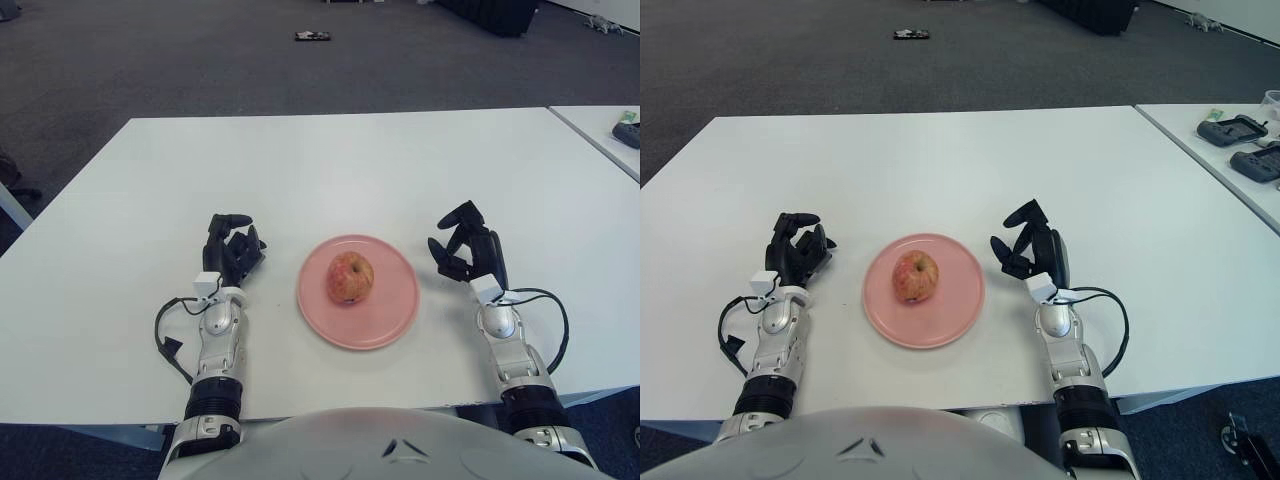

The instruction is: Put the apple into the plate.

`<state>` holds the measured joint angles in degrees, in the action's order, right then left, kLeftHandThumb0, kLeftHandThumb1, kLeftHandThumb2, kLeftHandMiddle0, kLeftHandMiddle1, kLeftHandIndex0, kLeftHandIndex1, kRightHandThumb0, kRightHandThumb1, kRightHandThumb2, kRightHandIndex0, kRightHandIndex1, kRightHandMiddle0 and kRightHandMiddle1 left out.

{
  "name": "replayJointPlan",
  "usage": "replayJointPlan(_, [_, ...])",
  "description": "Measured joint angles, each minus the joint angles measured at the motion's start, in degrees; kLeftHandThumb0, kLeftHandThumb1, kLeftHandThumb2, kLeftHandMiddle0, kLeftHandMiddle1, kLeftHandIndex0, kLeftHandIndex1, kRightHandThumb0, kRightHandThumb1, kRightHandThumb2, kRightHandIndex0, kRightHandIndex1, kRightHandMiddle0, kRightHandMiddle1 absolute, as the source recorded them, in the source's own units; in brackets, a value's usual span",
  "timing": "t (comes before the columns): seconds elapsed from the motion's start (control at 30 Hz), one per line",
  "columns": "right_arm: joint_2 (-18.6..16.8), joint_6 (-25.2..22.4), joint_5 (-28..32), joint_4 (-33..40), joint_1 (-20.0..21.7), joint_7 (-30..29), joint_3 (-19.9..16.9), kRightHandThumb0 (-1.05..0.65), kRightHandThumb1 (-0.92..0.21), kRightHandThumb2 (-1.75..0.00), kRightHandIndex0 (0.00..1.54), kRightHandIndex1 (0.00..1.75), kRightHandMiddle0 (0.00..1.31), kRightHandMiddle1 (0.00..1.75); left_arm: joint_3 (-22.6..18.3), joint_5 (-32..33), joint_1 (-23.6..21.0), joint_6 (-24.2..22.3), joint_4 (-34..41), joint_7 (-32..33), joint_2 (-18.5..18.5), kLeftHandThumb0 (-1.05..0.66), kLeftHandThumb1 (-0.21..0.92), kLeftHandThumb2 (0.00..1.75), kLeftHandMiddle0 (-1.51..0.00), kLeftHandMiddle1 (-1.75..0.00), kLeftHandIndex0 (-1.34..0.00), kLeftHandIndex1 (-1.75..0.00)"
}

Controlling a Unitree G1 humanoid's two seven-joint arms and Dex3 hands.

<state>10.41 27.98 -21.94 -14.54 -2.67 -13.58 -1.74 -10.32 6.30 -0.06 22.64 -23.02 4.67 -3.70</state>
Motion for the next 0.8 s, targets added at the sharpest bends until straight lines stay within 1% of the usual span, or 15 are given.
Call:
replayJointPlan(0.3, [1.27, -0.72, 1.1, 0.0, -0.37, 2.89, 1.18, -0.39, -0.64, -0.9, 0.89, 1.75, 0.37, 1.75, -0.08, 0.05, 0.01, -0.01, 0.04, 0.0, 0.04, -0.38, 0.68, 0.87, -0.67, -1.75, -0.34, -1.75])
replayJointPlan(0.53, [1.31, -2.41, 3.24, 0.33, -0.74, 4.94, 1.36, -0.39, -0.63, -0.92, 0.91, 1.75, 0.37, 1.75, -0.05, -0.03, 0.03, -0.12, 0.07, 0.0, 0.18, -0.38, 0.68, 0.87, -0.68, -1.75, -0.34, -1.75])
replayJointPlan(0.7, [1.2, -3.3, 3.8, 0.39, -0.87, 5.39, 1.37, -0.39, -0.63, -0.92, 0.91, 1.75, 0.37, 1.75, -0.02, -0.12, 0.12, -0.17, 0.16, 0.0, 0.29, -0.38, 0.67, 0.88, -0.69, -1.75, -0.35, -1.75])
replayJointPlan(0.73, [1.14, -3.58, 4.09, 0.41, -0.88, 5.51, 1.37, -0.39, -0.64, -0.91, 0.9, 1.75, 0.37, 1.75, 0.0, -0.16, 0.15, -0.19, 0.22, 0.0, 0.3, -0.38, 0.67, 0.88, -0.69, -1.75, -0.35, -1.75])
replayJointPlan(0.8, [0.93, -4.2, 4.61, 0.45, -0.89, 5.58, 1.38, -0.39, -0.65, -0.89, 0.8, 1.75, 0.36, 1.75, 0.02, -0.25, 0.25, -0.33, 0.38, 0.0, 0.34, -0.38, 0.67, 0.88, -0.68, -1.75, -0.35, -1.75])
